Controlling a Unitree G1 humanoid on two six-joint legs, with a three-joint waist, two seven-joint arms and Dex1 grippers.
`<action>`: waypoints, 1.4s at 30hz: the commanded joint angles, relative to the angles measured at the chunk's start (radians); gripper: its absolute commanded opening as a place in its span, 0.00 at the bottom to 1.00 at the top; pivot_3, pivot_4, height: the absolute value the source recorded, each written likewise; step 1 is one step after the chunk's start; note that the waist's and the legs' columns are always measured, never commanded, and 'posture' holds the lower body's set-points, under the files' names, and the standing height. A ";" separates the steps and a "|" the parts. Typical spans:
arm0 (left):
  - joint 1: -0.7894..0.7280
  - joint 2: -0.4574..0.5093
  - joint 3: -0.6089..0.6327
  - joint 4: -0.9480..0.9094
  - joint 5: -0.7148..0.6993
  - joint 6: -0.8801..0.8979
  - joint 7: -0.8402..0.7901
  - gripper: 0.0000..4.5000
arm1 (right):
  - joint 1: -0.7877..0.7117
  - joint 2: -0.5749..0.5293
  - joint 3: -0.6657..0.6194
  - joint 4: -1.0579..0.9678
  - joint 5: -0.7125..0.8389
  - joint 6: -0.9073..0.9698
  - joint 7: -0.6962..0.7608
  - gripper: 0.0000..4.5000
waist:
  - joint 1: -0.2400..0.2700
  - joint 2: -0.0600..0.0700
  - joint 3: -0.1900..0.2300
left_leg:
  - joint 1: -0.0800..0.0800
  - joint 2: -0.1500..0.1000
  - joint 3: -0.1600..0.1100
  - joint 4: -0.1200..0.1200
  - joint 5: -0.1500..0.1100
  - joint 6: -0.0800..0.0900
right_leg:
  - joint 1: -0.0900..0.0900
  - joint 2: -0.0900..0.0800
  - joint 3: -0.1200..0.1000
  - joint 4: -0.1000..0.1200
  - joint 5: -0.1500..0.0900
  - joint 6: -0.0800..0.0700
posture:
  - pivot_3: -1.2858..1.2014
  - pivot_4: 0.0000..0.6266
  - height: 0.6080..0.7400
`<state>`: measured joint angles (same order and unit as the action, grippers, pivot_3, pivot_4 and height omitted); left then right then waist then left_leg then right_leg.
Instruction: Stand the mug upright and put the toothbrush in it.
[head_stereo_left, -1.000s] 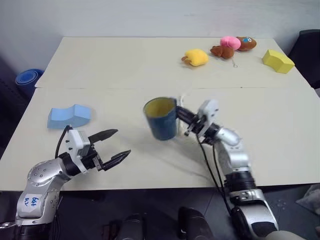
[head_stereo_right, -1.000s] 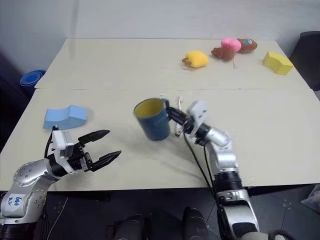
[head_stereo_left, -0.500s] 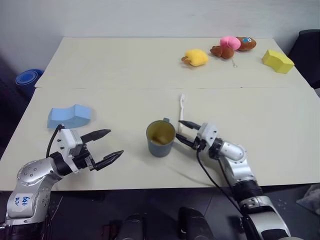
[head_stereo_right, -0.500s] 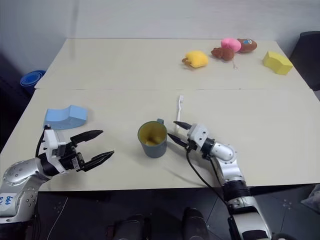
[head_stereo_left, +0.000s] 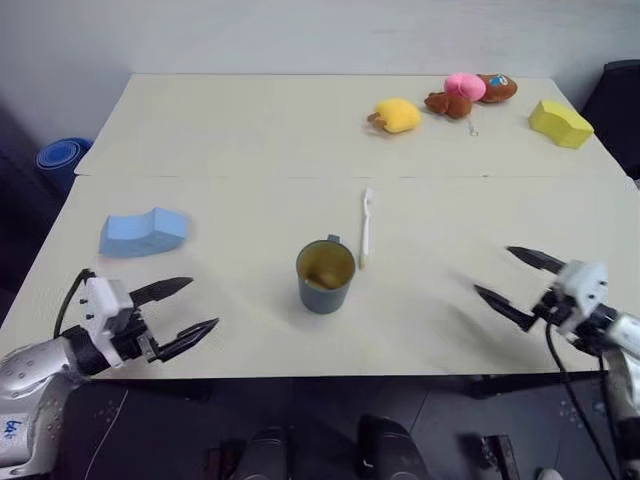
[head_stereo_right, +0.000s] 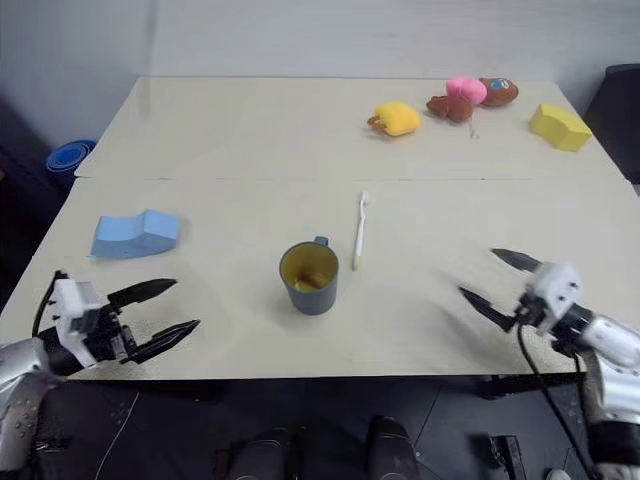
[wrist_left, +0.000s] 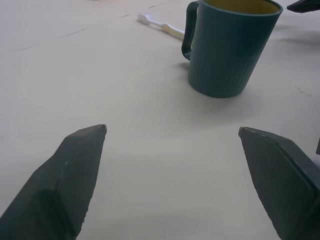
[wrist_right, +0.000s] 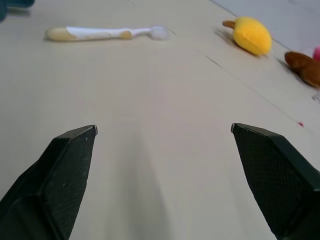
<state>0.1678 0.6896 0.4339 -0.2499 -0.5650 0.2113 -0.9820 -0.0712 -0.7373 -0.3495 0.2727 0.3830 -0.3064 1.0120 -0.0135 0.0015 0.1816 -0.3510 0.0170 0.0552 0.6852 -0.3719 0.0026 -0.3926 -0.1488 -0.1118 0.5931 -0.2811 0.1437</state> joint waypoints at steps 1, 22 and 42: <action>-0.010 0.004 0.011 -0.018 -0.025 0.010 0.008 1.00 | -0.065 -0.006 0.006 -0.088 0.056 0.106 -0.025 1.00 | -0.005 0.000 0.000 | 0.000 0.000 0.001 0.000 0.000 0.000 | 0.000 0.000 0.001 0.000 0.000 -0.001 | 0.52 0.24 1.00; -0.099 -0.049 -0.124 -0.046 -0.032 0.051 0.030 1.00 | -1.098 0.386 0.425 0.347 -0.025 1.471 -0.511 1.00 | -0.019 0.002 0.000 | -0.006 -0.001 -0.002 0.001 0.000 -0.001 | -0.011 -0.001 -0.002 0.011 0.000 -0.001 | 0.52 0.24 1.00; -0.118 -0.072 -0.138 -0.043 -0.012 0.016 0.058 1.00 | -1.111 0.301 0.456 0.523 -0.192 1.207 -0.246 0.01 | -0.031 -0.005 -0.004 | -0.006 0.000 -0.002 0.001 0.000 -0.002 | -0.014 -0.001 0.000 0.016 0.000 -0.001 | 0.52 0.24 1.00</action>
<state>0.0503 0.6134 0.2839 -0.2700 -0.5807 0.2474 -0.9281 -1.2082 -0.3918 0.1567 0.8641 0.1498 0.9036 0.6958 -0.0446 -0.0031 0.1774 -0.3574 0.0165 0.0532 0.6857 -0.3717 0.0007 -0.4067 -0.1496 -0.1121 0.6084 -0.2812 0.1426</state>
